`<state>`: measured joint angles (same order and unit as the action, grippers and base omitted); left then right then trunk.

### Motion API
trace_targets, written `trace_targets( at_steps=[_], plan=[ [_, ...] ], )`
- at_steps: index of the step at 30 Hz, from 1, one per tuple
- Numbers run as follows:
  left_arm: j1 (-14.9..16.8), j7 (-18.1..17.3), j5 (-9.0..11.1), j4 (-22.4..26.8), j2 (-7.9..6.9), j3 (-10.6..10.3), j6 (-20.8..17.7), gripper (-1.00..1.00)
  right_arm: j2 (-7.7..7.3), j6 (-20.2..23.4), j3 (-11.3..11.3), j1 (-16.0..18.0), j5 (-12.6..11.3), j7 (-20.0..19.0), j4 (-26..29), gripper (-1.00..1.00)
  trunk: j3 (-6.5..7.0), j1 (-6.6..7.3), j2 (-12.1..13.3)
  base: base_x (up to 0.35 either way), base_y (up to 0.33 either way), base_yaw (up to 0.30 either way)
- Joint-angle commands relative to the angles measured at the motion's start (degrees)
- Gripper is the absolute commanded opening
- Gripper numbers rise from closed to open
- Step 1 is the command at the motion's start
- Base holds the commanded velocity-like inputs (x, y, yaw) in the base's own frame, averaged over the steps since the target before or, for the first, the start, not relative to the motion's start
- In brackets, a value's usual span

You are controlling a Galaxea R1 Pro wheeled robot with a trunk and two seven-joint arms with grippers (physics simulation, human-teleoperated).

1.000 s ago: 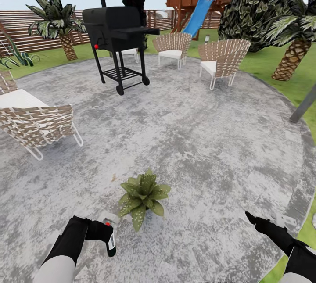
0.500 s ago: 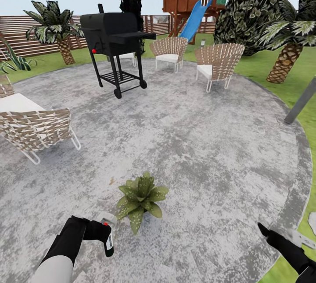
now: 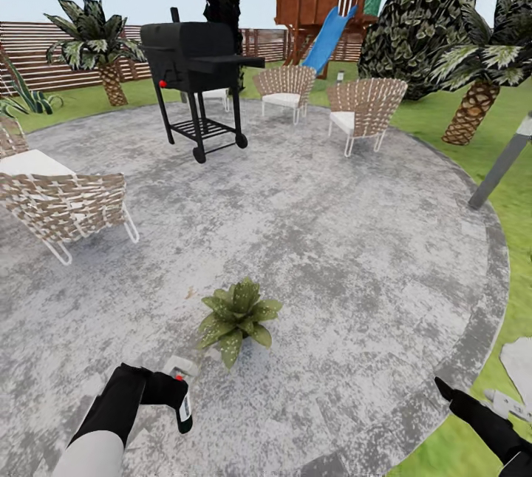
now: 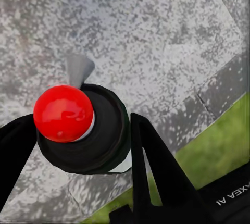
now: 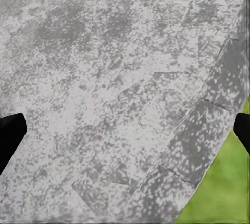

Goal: Pick up the pesticide atomizer in the garden and spray insectifuge to fully cover both potted plants in the garden.

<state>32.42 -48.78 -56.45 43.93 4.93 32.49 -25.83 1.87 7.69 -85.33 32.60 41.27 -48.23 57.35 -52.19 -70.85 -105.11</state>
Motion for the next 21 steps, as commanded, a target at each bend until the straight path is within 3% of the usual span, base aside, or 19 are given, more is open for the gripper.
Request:
trace_targets(
  at_steps=[1, 10, 21],
  plan=[
    [0.08, -0.42, -0.24, 0.10, 0.05, 0.34, -0.35, -1.00, 0.05, 0.32, -0.19, 0.09, 0.19, -0.37, 0.16, 1.00, 0.05, 0.04, -0.03, -0.338, -0.002, 0.000],
    [0.04, -0.41, -0.24, 0.10, 0.01, 0.38, -0.36, -1.00, 0.12, 0.23, -0.19, 0.09, 0.22, -0.37, 0.16, 1.00, 0.87, 0.04, -0.03, -0.239, 0.000, 0.000],
    [0.05, -0.43, -0.24, 0.13, -0.09, 0.46, -0.36, -1.00, 0.07, 0.22, -0.19, 0.09, 0.21, -0.37, 0.14, 1.00, 1.88, 0.04, -0.03, -0.033, 0.000, 0.000]
  ],
)
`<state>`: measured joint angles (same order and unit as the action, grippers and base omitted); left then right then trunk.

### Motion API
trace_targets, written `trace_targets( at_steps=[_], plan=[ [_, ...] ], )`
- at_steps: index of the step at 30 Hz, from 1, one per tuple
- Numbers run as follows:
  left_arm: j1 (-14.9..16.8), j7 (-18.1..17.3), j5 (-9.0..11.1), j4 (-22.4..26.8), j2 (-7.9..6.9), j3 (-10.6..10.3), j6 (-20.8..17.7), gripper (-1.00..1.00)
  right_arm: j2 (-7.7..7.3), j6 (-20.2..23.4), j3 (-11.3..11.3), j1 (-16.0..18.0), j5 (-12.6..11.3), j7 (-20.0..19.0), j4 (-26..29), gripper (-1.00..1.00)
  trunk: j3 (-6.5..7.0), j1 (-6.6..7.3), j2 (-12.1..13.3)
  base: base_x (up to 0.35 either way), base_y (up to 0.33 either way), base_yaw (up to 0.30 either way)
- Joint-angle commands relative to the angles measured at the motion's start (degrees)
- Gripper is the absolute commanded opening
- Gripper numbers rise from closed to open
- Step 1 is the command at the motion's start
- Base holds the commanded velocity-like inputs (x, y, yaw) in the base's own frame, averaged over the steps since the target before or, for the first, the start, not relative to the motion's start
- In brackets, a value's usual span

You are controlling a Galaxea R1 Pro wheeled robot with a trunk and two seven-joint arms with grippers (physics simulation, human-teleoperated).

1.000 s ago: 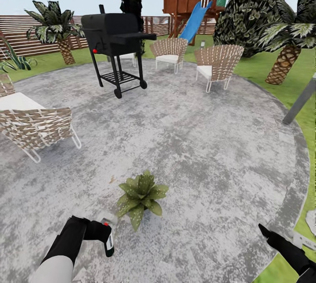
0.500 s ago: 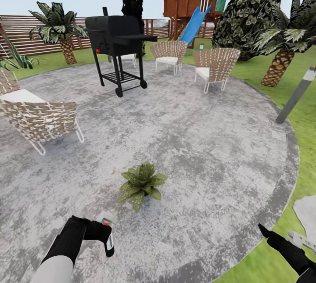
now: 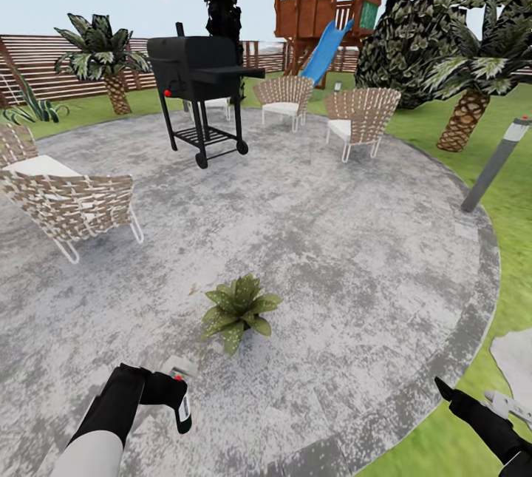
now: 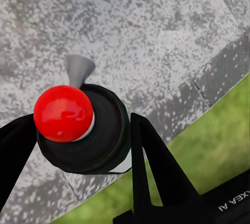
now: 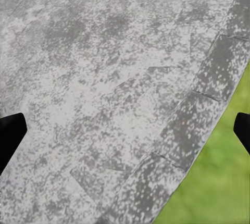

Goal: Pick up the pesticide atomizer in the garden and spray insectifuge to fully cover both potted plants in the garden.

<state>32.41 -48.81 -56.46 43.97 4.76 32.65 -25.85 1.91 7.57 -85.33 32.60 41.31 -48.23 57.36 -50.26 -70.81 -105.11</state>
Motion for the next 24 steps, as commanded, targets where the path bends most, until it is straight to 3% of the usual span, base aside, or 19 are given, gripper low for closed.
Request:
trace_targets(
  at_steps=[1, 8, 24],
  plan=[
    [0.06, -0.41, -0.23, 0.10, 0.08, 0.31, -0.34, -1.00, 0.03, 0.34, -0.19, 0.10, 0.17, -0.37, 0.14, 1.00, 0.04, 0.00, -0.03, 0.000, 0.000, 0.000],
    [0.09, -0.41, -0.30, 0.12, 0.07, 0.31, -0.34, -1.00, 0.03, 0.48, -0.19, 0.10, 0.17, -0.37, 0.14, 1.00, 0.64, 0.00, -0.03, 0.000, 0.000, -0.092],
    [0.05, -0.41, -0.32, 0.14, 0.07, 0.31, -0.34, -1.00, 0.03, 0.51, -0.19, 0.10, 0.17, -0.37, 0.12, 1.00, 1.60, 0.00, -0.03, 0.000, 0.000, -0.247]
  ],
)
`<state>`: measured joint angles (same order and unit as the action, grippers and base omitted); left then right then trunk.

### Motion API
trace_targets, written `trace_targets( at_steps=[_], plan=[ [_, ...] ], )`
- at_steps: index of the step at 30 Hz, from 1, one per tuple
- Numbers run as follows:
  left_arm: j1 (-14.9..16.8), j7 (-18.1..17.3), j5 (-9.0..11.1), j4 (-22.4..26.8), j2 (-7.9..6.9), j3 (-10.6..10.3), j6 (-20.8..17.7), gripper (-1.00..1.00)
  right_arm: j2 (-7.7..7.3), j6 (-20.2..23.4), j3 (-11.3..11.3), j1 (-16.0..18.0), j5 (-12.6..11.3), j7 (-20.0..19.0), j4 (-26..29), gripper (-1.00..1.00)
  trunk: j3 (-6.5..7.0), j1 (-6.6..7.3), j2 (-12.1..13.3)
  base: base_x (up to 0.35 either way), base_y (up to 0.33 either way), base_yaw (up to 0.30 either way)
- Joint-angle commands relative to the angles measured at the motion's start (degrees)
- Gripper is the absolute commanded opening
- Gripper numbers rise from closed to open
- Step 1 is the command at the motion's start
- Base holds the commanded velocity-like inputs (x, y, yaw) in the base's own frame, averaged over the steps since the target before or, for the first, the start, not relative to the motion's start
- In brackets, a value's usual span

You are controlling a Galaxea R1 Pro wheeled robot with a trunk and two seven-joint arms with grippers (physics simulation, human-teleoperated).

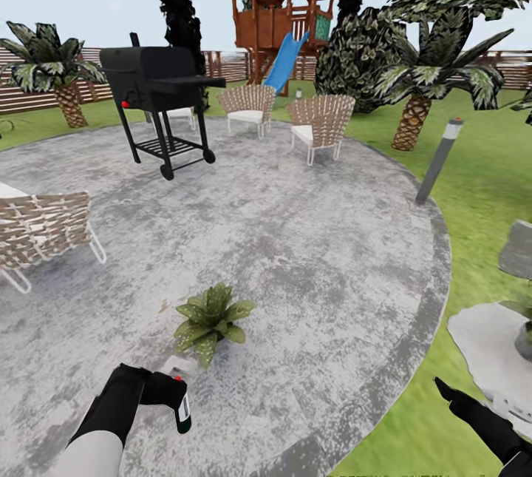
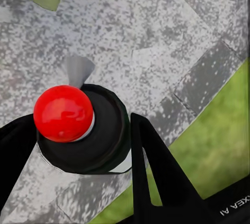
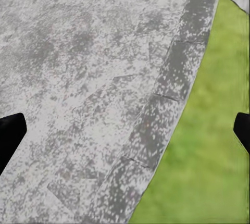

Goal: Pick up the pesticide atomizer in the garden and spray insectifuge to fully cover both potted plants in the garden.

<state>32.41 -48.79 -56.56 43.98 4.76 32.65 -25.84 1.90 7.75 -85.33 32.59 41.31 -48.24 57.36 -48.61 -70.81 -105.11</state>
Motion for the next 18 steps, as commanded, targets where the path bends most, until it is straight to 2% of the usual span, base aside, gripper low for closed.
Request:
trace_targets(
  at_steps=[1, 18],
  plan=[
    [0.04, -0.42, -0.21, 0.11, 0.07, 0.30, -0.35, -1.00, 0.04, 0.33, -0.19, 0.11, 0.18, -0.37, 0.13, 1.00, 0.01, 0.00, -0.03, 0.000, 0.000, -0.253],
    [0.04, -0.42, -0.21, 0.08, 0.09, 0.16, -0.35, -1.00, 0.04, 0.33, -0.19, 0.11, 0.18, -0.37, 0.12, 1.00, 1.00, 0.00, -0.03, 0.000, 0.000, -0.253]
  ],
)
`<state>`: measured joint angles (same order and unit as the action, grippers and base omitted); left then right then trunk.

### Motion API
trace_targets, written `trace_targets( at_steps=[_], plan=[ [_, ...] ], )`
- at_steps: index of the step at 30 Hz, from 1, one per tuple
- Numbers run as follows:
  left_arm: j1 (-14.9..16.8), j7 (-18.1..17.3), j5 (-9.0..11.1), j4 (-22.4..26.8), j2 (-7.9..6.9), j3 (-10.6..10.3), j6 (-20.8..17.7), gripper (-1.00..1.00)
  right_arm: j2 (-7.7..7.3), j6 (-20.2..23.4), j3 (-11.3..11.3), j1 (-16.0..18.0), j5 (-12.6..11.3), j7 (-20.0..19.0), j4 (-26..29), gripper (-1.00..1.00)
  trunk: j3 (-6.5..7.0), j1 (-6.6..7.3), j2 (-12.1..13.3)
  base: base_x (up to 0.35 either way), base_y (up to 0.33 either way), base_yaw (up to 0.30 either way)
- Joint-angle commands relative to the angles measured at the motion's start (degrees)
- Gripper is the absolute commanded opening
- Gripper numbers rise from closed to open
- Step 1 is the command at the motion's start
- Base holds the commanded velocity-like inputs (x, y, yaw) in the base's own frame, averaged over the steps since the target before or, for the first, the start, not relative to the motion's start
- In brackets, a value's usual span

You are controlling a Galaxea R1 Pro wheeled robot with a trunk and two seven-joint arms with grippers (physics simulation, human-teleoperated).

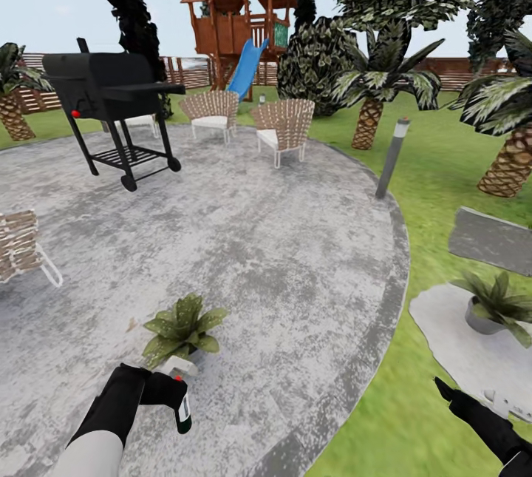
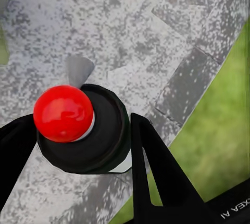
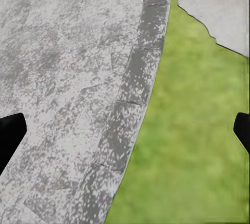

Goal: Pick up the pesticide atomizer in the garden and spray insectifuge to fully cover both potted plants in the garden.

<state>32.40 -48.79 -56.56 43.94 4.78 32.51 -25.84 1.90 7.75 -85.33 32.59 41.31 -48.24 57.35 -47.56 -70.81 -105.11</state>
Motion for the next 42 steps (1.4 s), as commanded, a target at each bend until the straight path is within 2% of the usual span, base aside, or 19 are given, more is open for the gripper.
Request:
trace_targets(
  at_steps=[1, 13, 32, 42],
  plan=[
    [0.05, -0.43, -0.20, 0.11, 0.07, 0.30, -0.35, -1.00, 0.04, 0.33, -0.19, 0.11, 0.17, -0.36, 0.13, 1.00, 0.01, 0.00, -0.03, 0.000, 0.000, -0.253],
    [0.05, -0.43, -0.21, 0.09, 0.21, 0.27, -0.35, -1.00, 0.04, 0.33, -0.19, 0.11, 0.17, -0.36, 0.14, 1.00, 0.70, 0.00, -0.03, 0.000, -0.010, -0.253],
    [0.08, -0.43, -0.21, 0.09, 0.23, 0.26, -0.35, -1.00, 0.04, 0.33, -0.19, 0.11, 0.17, -0.36, 0.13, 1.00, 1.81, 0.00, -0.03, 0.000, -0.286, -0.253],
    [0.08, -0.41, -0.22, 0.09, 0.20, 0.27, -0.35, -1.00, 0.04, 0.33, -0.19, 0.11, 0.17, -0.36, 0.13, 1.00, 2.39, 0.00, -0.03, 0.052, -0.070, -0.253]
  ],
)
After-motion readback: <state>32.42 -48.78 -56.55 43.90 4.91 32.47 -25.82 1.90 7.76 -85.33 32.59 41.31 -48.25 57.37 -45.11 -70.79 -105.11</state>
